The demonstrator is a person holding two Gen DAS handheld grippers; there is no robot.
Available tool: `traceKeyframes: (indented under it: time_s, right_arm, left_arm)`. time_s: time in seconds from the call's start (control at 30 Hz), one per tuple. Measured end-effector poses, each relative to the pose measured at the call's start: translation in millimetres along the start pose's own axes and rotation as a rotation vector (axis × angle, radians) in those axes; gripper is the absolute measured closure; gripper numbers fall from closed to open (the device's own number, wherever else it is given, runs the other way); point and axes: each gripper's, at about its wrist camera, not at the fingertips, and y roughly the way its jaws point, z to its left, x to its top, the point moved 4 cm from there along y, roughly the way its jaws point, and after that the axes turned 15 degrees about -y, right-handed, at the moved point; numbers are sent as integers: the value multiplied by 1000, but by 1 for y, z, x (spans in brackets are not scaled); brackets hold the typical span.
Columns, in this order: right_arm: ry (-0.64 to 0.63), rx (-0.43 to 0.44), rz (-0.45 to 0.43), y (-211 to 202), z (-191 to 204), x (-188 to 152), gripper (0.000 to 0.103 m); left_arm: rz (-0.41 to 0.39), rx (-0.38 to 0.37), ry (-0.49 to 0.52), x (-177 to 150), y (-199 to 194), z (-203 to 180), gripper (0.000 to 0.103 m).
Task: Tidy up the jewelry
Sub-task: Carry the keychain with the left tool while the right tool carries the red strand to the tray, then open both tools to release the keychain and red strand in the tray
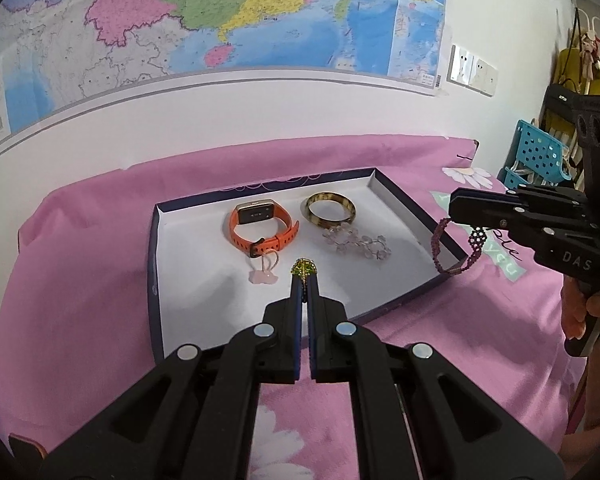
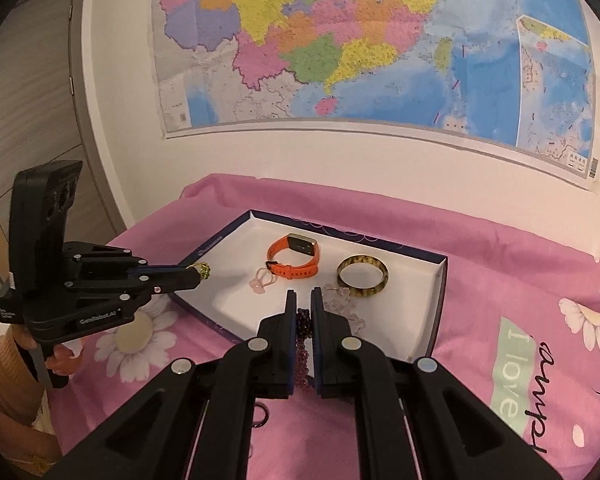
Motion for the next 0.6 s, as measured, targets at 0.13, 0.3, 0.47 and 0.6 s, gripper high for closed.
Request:
traceKeyframes:
  time_s: [0.13, 0.3, 0.47, 0.6]
  right_arm:
    - [8, -2, 8, 8, -5, 1, 98]
    - [18, -7, 17, 18, -10, 3, 98]
    - [13, -10, 31, 28, -11, 4, 98]
    - [19, -8, 43, 37, -12, 3, 98]
  left_arm:
    - [2, 9, 7, 4, 5, 0, 100]
    - [11, 19, 18, 8, 13, 1, 100]
    - [22, 28, 19, 9, 21, 2, 100]
    - [31, 29, 12, 10, 26, 5, 100]
